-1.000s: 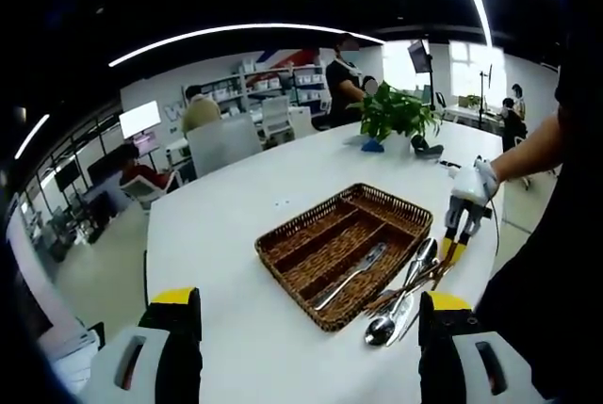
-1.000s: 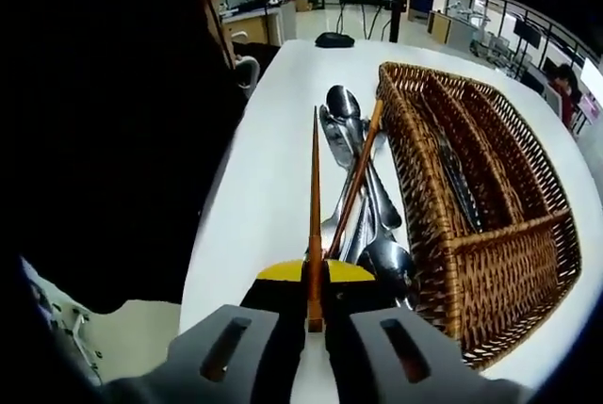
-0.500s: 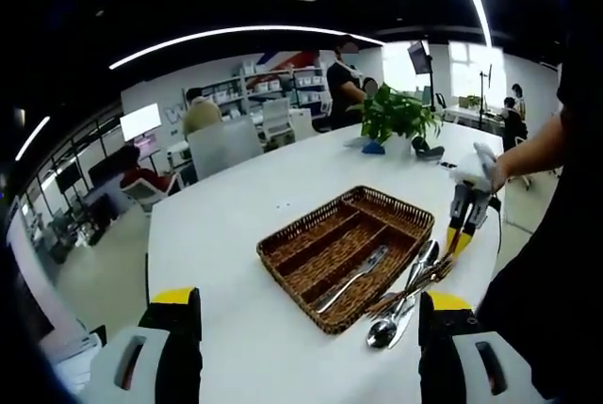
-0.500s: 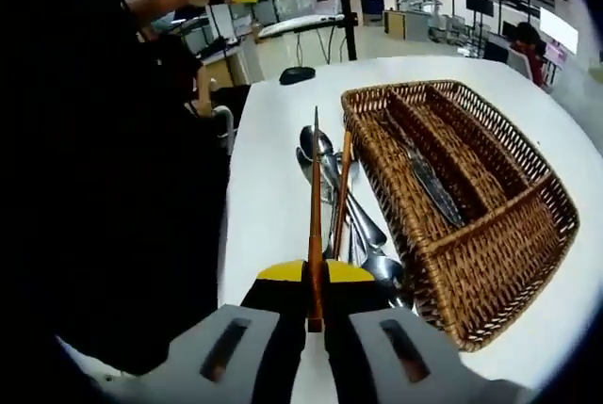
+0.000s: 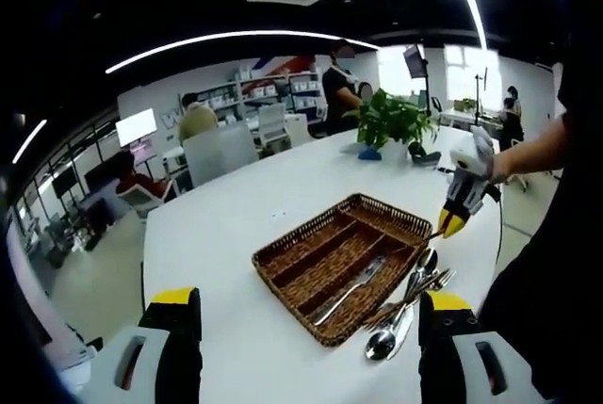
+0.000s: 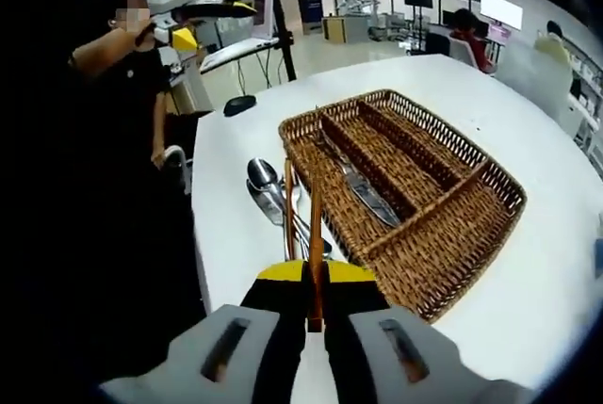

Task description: Arrange the knives, forks, and spoons in their matching storage slots by inserting each utensil handle-first until every utensil is classified and aligned in the correct compartment

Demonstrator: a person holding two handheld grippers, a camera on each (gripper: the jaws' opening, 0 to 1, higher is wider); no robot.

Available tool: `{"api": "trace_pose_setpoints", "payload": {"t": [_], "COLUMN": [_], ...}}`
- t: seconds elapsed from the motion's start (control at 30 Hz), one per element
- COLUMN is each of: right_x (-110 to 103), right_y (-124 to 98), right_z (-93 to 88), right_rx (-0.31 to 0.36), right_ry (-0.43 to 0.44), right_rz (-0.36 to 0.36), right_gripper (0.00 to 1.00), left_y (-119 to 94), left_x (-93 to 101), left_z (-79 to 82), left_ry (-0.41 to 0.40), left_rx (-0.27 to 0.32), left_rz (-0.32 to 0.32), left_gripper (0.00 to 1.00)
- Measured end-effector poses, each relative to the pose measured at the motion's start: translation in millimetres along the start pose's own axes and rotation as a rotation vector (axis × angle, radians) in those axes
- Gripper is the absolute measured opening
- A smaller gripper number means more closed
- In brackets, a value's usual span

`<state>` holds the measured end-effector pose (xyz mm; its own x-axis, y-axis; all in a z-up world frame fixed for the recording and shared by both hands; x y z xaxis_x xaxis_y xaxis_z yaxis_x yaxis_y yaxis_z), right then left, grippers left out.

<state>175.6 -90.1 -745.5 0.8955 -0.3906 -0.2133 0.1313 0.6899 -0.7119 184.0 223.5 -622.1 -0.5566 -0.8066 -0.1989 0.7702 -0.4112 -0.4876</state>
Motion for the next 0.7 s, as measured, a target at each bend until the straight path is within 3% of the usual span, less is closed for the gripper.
{"api": "trace_pose_setpoints", "payload": {"t": [0.37, 0.6, 0.7], "right_x": [12, 18, 22], "right_y": [-14, -34, -43], "right_z": [14.9, 35.4, 39.9], "right_rx": [0.018, 0.066, 0.073], "right_ry": [0.072, 0.118, 0.175], "right_rz": [-0.136, -0.221, -0.248], "right_gripper": [0.03, 0.03, 0.02], "left_y": [2, 1, 0], "left_x": [4.1, 5.8, 8.1], "left_z": [2.8, 4.5, 4.5], "left_ry": [-0.008, -0.010, -0.011], "left_rx": [0.007, 0.010, 0.010], "left_rz": [-0.004, -0.004, -0.006], "left_gripper": [1.00, 1.00, 1.00]}}
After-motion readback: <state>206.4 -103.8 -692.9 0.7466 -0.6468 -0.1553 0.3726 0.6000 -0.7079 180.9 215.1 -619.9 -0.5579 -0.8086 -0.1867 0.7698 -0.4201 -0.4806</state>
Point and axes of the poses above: the point that each gripper's makers call its tool centre point, and the gripper's own axes: y roughly forward along the fingers, x roughly to its right, z roughly out of its top, the point moved 4 cm from there along -y, roughly backward along the fingers, and after that the axes turned 8 degrees about z, right-handed, at the moved point
